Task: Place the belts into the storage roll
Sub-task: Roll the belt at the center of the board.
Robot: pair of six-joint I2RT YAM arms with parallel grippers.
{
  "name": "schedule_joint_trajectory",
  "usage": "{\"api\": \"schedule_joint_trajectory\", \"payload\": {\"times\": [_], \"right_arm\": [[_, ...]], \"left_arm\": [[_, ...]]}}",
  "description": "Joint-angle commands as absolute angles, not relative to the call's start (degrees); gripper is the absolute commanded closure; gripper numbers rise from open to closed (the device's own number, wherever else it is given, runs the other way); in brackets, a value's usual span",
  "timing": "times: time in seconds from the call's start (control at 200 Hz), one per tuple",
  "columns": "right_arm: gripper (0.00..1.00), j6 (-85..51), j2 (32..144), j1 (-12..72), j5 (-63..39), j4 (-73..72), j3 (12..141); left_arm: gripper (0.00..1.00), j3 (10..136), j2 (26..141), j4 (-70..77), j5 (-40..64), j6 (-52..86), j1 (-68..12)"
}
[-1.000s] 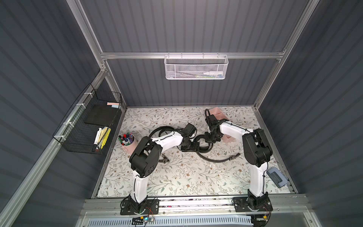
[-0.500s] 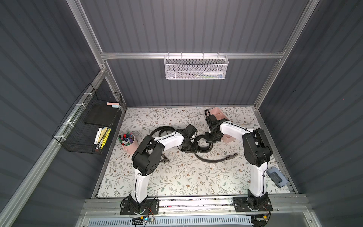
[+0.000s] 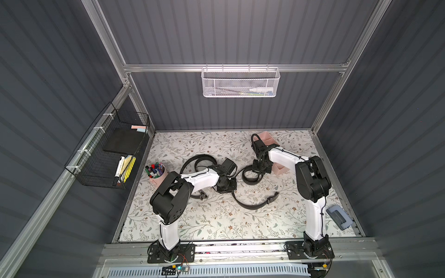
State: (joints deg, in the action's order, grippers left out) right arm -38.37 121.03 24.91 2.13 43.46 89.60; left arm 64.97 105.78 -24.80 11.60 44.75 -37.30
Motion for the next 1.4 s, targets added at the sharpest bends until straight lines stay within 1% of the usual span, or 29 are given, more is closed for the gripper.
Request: {"api": "schedule_joint_trajectory", "payload": {"times": [0.0, 0.135, 0.22, 0.285, 0.35, 0.39, 0.45, 0.56, 0.66, 0.74, 0.83, 1.071, 1.196, 1.396], "right_arm": [[1.00, -44.52, 123.25, 23.82, 4.45, 45.49, 91.87], [1.00, -45.34, 124.29, 23.82, 2.64, 44.76, 92.11], [1.00, -44.49, 125.28, 23.88, -0.27, 43.74, 92.26], [1.00, -43.62, 125.73, 24.08, -1.06, 43.35, 92.28], [1.00, -42.83, 125.85, 24.26, -0.97, 42.98, 91.74], [1.00, -42.54, 125.77, 24.21, -0.89, 42.85, 91.14], [1.00, -42.17, 125.50, 24.22, -0.79, 42.25, 89.89], [1.00, -41.74, 124.60, 24.43, -0.48, 39.24, 86.85], [1.00, -40.99, 124.37, 24.85, 0.33, 37.72, 85.37], [1.00, -39.73, 124.02, 25.63, 2.17, 36.49, 84.37], [1.00, -38.22, 123.32, 26.71, 4.56, 34.90, 83.03], [1.00, -36.19, 123.54, 27.11, 5.79, 34.27, 82.27], [1.00, -35.53, 123.49, 26.98, 5.54, 34.33, 82.57], [1.00, -35.34, 124.23, 26.53, 4.26, 35.59, 83.81]], "left_arm": [[0.93, 62.82, 105.59, -32.11, 6.74, 47.25, -37.27], [0.93, 61.58, 105.88, -32.02, 7.71, 49.83, -39.24], [0.89, 61.35, 106.46, -32.16, 8.37, 50.87, -41.51], [0.75, 61.56, 107.28, -32.71, 8.78, 50.78, -43.03], [0.68, 61.88, 107.90, -33.75, 9.05, 50.10, -43.46], [0.62, 62.20, 107.79, -34.51, 8.96, 49.17, -43.49], [0.47, 63.61, 107.54, -36.79, 9.48, 47.28, -43.43], [0.33, 69.91, 107.89, -43.21, 6.95, 43.90, -42.97], [0.25, 78.14, 109.13, -49.15, 4.90, 39.50, -42.07], [0.22, 82.76, 109.69, -51.76, 3.17, 36.70, -40.73], [0.20, 86.34, 110.29, -51.42, 2.50, 34.20, -38.66], [0.16, 97.57, 117.63, -49.54, 5.54, 27.45, -33.09], [0.13, 100.29, 121.82, -43.41, 11.31, 23.57, -32.00], [0.12, 110.39, 132.58, -38.65, 20.71, 21.79, -31.89]]}}
